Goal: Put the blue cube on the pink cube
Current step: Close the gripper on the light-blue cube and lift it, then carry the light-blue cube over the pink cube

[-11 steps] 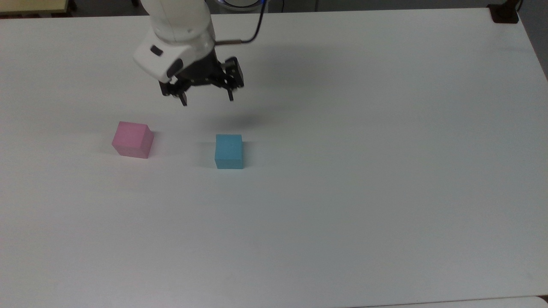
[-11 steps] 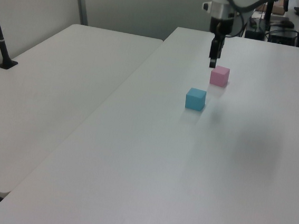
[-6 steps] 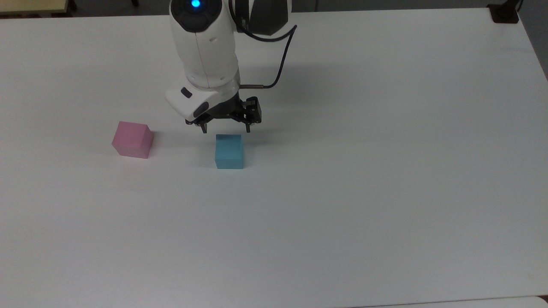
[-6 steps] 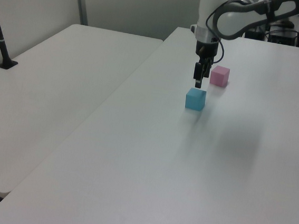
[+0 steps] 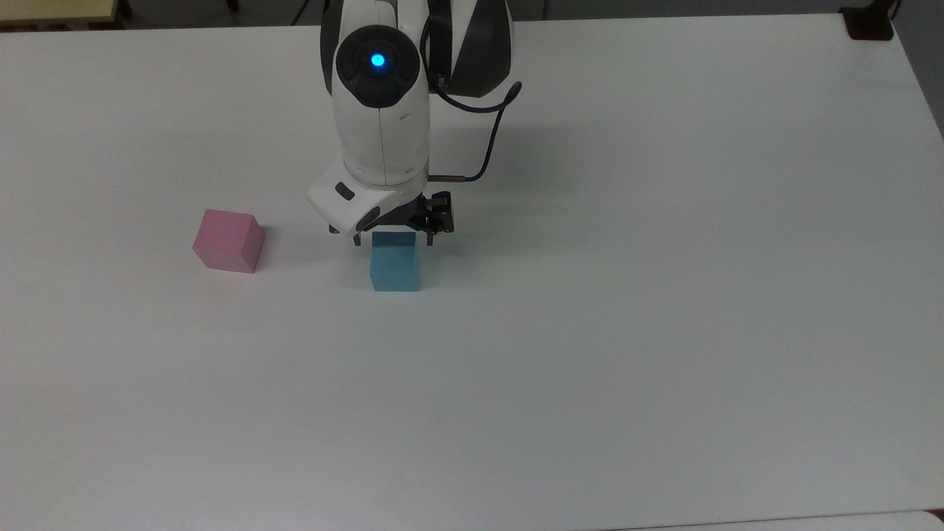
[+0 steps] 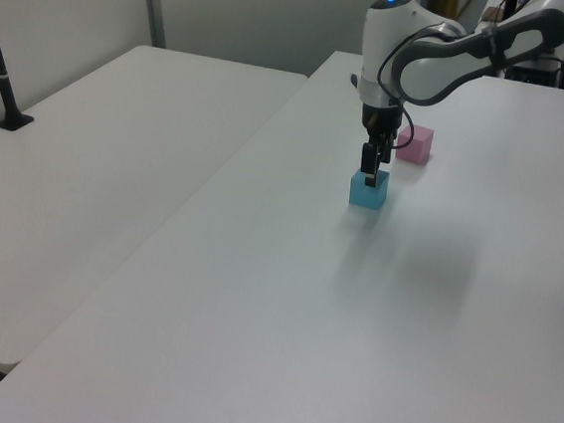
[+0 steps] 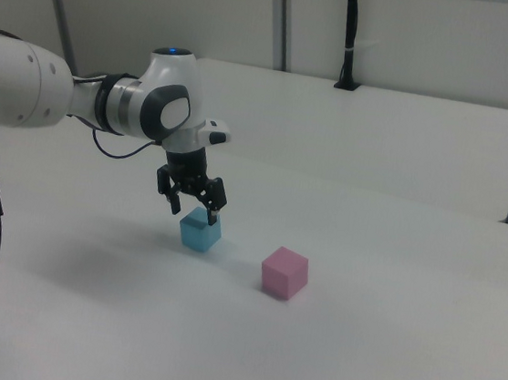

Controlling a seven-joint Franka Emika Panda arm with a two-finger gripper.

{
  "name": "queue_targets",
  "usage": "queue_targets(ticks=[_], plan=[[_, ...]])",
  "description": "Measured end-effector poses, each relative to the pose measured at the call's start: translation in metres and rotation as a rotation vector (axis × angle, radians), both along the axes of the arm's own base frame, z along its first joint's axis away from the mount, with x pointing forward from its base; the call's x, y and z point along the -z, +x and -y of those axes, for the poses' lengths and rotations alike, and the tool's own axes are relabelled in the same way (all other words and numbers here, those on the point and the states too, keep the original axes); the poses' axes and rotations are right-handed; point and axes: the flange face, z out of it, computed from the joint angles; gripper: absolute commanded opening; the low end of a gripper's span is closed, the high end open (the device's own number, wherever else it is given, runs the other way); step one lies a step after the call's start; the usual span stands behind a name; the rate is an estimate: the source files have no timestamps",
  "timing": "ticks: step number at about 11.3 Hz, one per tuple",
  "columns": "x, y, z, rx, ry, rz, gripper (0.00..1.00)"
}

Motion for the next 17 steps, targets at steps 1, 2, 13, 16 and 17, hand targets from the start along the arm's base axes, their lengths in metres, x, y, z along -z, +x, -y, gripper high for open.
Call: queue_targets(ticks=[1, 2, 13, 16, 17], plan=[[0.001, 0.002, 0.0, -0.001, 0.001, 0.013, 1.0], [0.004, 0.004, -0.001, 0.015, 0.002, 0.022, 0.9], [-0.028, 0.015, 0.02, 0.109, -0.022, 0.097, 0.49], [-0.068, 0.007, 0.089, 0.1, -0.035, 0.143, 0.49], [-0.078, 0.002, 0.112, 0.108, -0.041, 0.144, 0.49]])
